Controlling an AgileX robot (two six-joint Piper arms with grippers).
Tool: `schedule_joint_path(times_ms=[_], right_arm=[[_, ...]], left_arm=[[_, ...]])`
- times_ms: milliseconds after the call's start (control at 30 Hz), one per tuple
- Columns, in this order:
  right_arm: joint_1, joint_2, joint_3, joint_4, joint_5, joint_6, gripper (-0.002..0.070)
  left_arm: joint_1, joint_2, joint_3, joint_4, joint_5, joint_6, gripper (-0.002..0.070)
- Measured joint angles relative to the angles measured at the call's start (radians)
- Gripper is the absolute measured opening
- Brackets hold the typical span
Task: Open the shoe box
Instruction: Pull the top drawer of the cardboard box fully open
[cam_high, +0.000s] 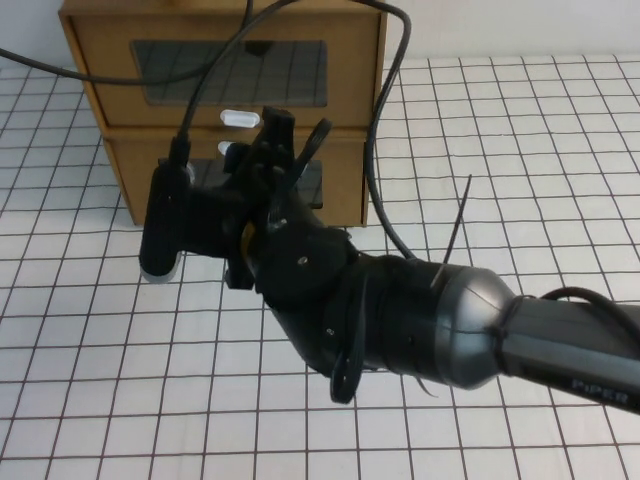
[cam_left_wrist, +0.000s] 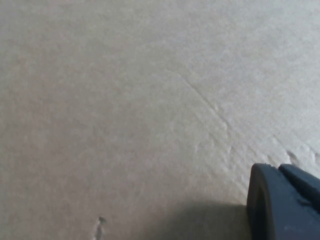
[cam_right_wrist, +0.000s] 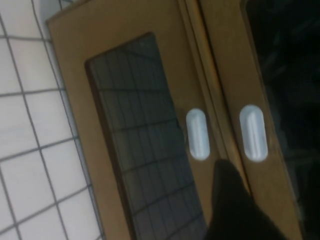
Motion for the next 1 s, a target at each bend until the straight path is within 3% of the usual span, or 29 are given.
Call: schedule_joint_path(times_ms=[400, 1000], right_arm=[[-0.084, 0.077, -0.133, -0.045, -0.107, 0.031, 0.0288], [-0.152, 0.154, -0.165, -0.057, -0.221, 0.015, 0.0278]], left_arm=[[0.002, 0.0, 0.0, -0.006, 0.016, 0.0, -0.0002], [0.002, 0.0, 0.0, -0.014, 0.052, 0.0, -0.0002]])
